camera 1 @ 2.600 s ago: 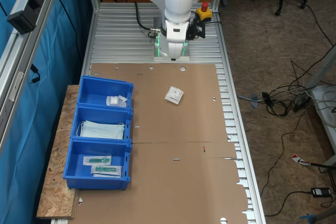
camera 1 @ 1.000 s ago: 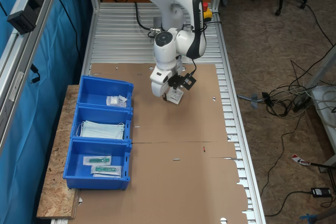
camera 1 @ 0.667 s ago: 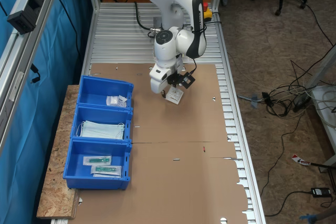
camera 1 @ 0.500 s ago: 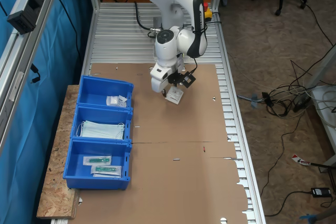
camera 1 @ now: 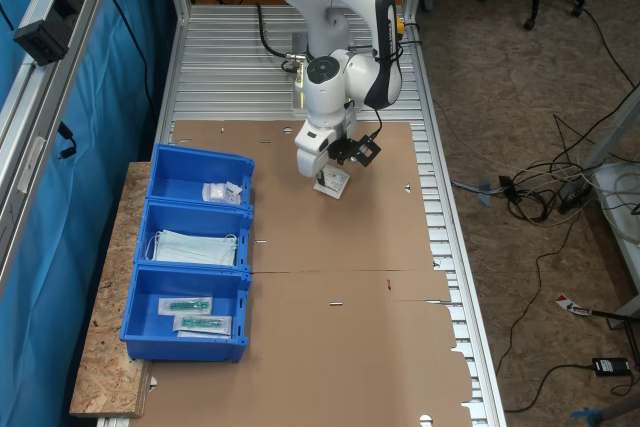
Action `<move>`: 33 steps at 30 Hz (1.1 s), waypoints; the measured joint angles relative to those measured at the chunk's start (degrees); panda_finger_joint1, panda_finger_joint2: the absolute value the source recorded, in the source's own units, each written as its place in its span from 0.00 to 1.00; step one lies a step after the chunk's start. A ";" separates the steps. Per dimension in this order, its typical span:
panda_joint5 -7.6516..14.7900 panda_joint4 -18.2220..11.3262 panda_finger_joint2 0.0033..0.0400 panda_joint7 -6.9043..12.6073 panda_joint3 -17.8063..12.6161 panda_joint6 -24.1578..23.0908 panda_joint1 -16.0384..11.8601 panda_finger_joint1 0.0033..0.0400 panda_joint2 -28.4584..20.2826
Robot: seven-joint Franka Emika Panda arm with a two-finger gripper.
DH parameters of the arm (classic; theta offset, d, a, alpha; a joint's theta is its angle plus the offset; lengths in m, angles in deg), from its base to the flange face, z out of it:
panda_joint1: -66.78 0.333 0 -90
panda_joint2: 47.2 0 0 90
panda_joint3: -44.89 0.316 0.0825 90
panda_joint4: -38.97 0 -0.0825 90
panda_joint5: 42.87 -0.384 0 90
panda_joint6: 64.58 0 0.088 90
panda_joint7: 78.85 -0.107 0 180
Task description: Pick and place sorting task of medical equipment.
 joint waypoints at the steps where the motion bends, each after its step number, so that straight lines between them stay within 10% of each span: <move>1: -0.06 0.08 1.00 0.00 0.13 0.00 0.00 1.00 0.11; 33: -0.47 2.37 1.00 0.00 -0.72 0.00 0.01 1.00 6.94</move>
